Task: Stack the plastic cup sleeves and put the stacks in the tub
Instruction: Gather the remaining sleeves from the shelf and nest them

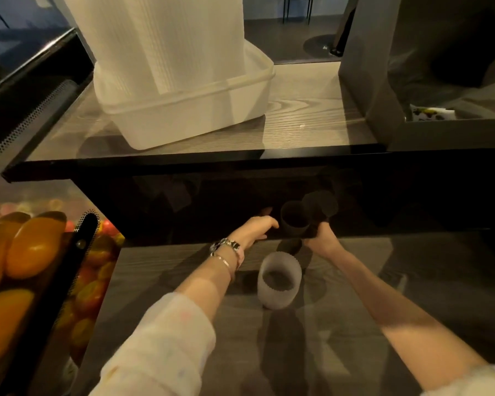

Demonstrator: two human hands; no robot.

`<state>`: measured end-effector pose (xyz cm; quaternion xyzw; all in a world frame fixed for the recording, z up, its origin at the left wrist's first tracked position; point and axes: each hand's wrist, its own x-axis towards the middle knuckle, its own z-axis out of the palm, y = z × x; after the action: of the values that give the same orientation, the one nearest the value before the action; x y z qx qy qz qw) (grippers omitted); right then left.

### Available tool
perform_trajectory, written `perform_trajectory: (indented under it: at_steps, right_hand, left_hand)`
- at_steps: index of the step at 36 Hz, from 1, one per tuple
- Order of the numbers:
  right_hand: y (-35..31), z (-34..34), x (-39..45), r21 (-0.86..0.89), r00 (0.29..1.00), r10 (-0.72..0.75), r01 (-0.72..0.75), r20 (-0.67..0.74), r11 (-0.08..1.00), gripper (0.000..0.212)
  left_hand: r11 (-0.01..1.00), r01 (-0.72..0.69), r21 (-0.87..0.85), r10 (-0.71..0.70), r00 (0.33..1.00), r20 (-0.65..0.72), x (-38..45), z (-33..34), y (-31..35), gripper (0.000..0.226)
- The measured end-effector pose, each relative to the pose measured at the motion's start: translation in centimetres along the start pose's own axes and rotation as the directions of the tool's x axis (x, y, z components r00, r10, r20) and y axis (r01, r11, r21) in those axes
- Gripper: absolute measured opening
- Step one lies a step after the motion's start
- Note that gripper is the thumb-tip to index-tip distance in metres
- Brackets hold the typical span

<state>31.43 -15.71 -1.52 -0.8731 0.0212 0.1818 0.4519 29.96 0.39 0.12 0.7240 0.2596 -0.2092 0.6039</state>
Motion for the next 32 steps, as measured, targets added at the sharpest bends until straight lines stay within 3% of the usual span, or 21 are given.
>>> perform_trajectory:
  at_steps: [6, 11, 13, 15, 17, 19, 22, 27, 32]
  right_hand:
    - [-0.1, -0.1, 0.4, 0.021, 0.998, 0.055, -0.054, -0.024, 0.998, 0.022]
    - [-0.6, 0.8, 0.3, 0.206, 0.993, 0.099, -0.084, -0.066, 0.975, 0.022]
    - [-1.0, 1.0, 0.1, 0.396, 0.989, 0.145, -0.118, -0.038, 0.911, 0.022]
    - [-1.5, 0.9, -0.1, 0.634, 0.986, 0.166, -0.136, 0.012, 0.761, 0.019]
    - [-1.7, 0.7, -0.1, 0.713, 0.991, 0.132, -0.113, 0.029, 0.692, 0.020]
    - [-1.9, 0.6, -0.1, 0.728, 0.995, 0.085, -0.089, 0.042, 0.680, 0.025]
    - [-1.9, 0.6, -0.5, 0.729, 0.997, 0.066, -0.078, 0.045, 0.681, 0.015]
    - [-2.1, 0.8, -1.5, 0.570, 0.992, -0.044, -0.033, 0.120, 0.821, 0.021]
    - [-1.9, 1.1, -1.8, 0.220, 0.984, -0.070, 0.033, 0.164, 0.975, 0.049]
  left_hand:
    - [1.000, 0.013, -0.027, -0.013, 1.000, -0.006, 0.3, 1.6, 0.9, 0.037]
    - [1.000, -0.013, -0.028, 0.010, 0.995, -0.103, -0.6, 1.1, 0.8, 0.030]
    - [0.998, -0.063, -0.022, 0.060, 0.991, -0.122, -1.1, 0.5, 0.6, 0.031]
    - [0.993, -0.117, 0.014, 0.118, 0.983, -0.144, -1.4, -0.2, 0.3, 0.027]
    - [0.989, -0.138, 0.051, 0.146, 0.970, -0.195, -1.8, -0.9, -0.2, 0.015]
    - [0.985, -0.161, 0.065, 0.172, 0.961, -0.218, -2.2, -1.5, -0.8, 0.018]
    - [0.976, -0.204, 0.076, 0.215, 0.957, -0.193, -2.8, -1.9, -1.6, 0.035]
    - [0.965, -0.249, 0.079, 0.256, 0.963, -0.088, -3.7, -1.6, -2.7, 0.058]
    - [0.971, -0.198, 0.133, 0.201, 0.979, -0.014, -3.6, -1.0, -4.2, 0.056]
